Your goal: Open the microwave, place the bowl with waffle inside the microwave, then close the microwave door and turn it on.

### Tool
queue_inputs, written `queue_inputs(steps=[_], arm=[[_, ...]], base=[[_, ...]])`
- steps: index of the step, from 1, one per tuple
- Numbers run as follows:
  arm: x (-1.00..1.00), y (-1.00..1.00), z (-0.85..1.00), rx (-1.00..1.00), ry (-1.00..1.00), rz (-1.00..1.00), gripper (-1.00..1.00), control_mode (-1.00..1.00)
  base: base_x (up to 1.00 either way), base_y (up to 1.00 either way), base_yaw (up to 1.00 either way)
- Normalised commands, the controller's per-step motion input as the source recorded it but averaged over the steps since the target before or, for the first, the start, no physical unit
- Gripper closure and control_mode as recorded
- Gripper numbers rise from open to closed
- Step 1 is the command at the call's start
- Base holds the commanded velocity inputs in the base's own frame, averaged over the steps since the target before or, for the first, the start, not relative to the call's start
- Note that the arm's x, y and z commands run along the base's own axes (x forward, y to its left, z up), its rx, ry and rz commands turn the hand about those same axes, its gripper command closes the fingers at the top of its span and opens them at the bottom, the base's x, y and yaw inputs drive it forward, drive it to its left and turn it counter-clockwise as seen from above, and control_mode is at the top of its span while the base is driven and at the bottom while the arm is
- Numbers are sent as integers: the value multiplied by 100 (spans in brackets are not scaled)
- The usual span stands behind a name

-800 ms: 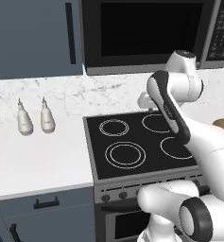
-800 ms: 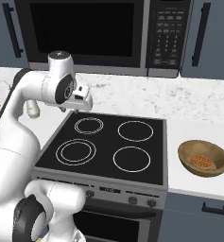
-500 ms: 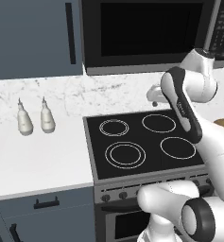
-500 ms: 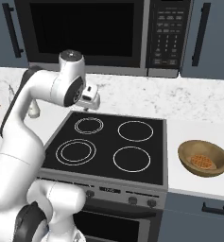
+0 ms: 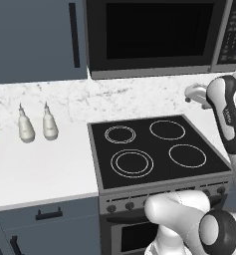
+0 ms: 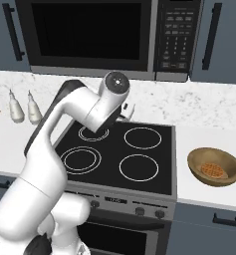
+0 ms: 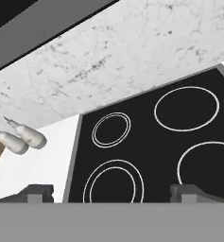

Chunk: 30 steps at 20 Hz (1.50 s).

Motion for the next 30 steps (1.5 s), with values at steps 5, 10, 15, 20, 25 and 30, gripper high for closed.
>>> queue_inputs(steps=[5, 10, 15, 20, 25, 30], arm=[[5, -49, 0, 0, -17, -1, -100, -100], [1, -58, 33, 0, -27, -1, -100, -100], [25, -49, 66, 0, -10, -11, -100, -100], [36, -30, 67, -1, 0, -12, -100, -100], [38, -31, 41, 0, 0, -8, -100, -100], [40, -11, 18, 0, 0, -4, -100, -100]], base=[[0, 0, 0], [0, 0, 0], [0, 0, 0], [0, 0, 0], [0, 0, 0], [0, 0, 0]])
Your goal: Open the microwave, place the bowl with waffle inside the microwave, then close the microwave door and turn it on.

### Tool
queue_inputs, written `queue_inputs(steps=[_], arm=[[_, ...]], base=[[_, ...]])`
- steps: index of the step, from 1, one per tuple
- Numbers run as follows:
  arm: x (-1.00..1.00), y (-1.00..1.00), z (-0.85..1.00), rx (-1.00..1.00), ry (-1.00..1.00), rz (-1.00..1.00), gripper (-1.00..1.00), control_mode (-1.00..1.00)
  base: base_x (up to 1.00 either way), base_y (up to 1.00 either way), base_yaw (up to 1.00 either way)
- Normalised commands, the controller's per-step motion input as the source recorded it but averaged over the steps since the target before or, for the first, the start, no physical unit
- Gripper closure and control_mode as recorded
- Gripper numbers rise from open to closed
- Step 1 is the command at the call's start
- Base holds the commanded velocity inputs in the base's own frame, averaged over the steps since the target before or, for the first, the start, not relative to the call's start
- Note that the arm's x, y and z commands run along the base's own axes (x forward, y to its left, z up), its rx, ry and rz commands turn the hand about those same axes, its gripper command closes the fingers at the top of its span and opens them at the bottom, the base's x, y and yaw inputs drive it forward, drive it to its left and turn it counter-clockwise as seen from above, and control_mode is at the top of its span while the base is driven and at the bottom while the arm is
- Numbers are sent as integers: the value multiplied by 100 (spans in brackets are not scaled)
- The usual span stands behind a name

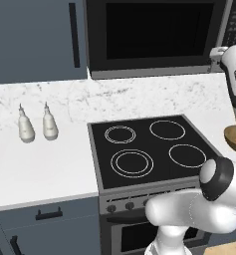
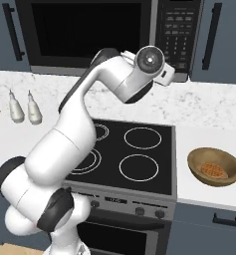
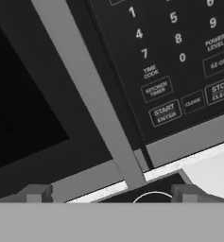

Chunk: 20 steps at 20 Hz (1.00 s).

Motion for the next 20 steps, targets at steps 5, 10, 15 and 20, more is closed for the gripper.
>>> queue_inputs(steps=[5, 10, 15, 20], arm=[[30, 0, 2, 0, 0, 0, -100, -100], [47, -5, 0, 4, 0, 0, -100, -100], [49, -22, 0, 5, 0, 0, -100, -100], [38, -25, 0, 3, -2, 0, -100, -100]], base=[[0, 0, 0], [0, 0, 0], [0, 0, 0], [0, 0, 0]])
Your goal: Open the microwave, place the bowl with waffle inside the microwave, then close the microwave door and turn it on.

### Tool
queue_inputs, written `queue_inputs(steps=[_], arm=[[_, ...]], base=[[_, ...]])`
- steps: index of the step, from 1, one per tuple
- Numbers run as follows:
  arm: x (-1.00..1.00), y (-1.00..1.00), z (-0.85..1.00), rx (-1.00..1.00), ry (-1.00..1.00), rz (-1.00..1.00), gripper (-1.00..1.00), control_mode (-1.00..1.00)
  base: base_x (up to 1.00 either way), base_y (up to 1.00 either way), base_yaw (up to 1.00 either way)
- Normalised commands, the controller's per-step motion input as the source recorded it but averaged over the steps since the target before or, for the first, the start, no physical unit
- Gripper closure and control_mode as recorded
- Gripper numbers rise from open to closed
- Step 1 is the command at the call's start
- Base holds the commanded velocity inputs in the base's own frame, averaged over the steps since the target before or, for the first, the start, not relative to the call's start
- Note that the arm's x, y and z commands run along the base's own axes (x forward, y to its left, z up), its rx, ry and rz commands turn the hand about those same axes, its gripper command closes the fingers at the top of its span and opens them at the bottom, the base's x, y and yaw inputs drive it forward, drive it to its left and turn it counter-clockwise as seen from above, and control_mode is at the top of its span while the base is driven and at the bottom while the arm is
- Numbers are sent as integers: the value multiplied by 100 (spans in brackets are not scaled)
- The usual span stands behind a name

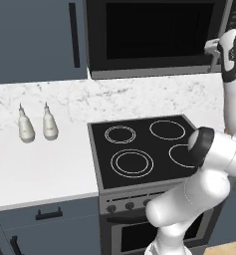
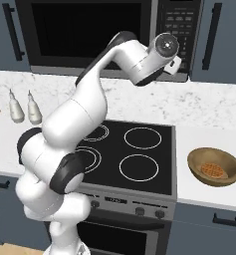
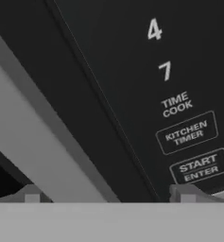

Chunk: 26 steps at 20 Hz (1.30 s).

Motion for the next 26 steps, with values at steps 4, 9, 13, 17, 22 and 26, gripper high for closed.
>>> queue_inputs(steps=[4, 9, 13, 17, 22, 26], arm=[[8, -4, 0, 5, -5, 0, -100, -100], [-54, 42, -35, 5, -23, -2, 100, -100], [-15, 100, -53, 0, -4, -16, 100, -100], [14, 94, -25, -3, 11, -15, 100, -100], [-43, 16, 0, 0, 0, -6, 100, -100], [-100, 0, 0, 0, -10, -10, 100, -100]], base=[[0, 0, 0], [0, 0, 0], [0, 0, 0], [0, 0, 0], [0, 0, 0], [0, 0, 0]])
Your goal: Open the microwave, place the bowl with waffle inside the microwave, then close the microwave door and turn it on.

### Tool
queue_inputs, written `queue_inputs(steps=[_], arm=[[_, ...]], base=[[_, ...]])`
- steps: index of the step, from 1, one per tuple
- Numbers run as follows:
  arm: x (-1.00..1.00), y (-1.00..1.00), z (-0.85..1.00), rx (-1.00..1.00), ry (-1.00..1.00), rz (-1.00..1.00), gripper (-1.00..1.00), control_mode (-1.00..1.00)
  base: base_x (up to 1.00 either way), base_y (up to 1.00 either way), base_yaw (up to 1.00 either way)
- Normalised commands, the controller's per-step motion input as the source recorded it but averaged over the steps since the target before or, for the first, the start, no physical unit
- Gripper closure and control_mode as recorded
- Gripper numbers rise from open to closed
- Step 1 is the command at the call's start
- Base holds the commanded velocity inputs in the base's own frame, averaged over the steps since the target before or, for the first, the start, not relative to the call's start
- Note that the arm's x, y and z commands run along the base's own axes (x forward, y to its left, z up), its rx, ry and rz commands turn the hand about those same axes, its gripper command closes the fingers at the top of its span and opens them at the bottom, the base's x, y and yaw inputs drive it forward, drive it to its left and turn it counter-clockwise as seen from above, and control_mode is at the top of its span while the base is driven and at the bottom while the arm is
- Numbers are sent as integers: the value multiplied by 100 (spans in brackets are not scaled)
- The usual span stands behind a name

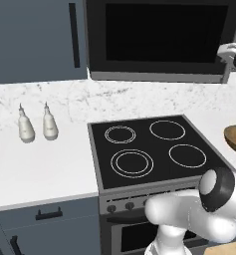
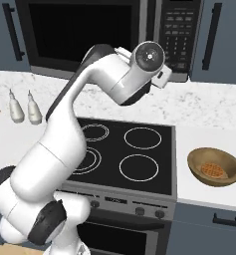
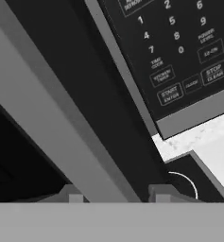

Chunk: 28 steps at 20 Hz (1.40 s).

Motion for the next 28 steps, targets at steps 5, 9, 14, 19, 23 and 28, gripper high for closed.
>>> queue_inputs(steps=[5, 9, 14, 19, 23, 28], arm=[[-100, 0, 0, -6, -15, -19, 100, -100], [-100, 0, 0, -10, -18, -19, 100, -100], [-100, 0, 0, -15, -18, -18, 100, -100], [-100, 17, 0, -30, -11, -11, 100, -100], [-100, 77, 0, -48, 0, -4, 100, -100], [-100, 96, -4, -42, 0, -8, 100, -100]], base=[[0, 0, 0], [0, 0, 0], [0, 0, 0], [0, 0, 0], [0, 0, 0], [0, 0, 0]])
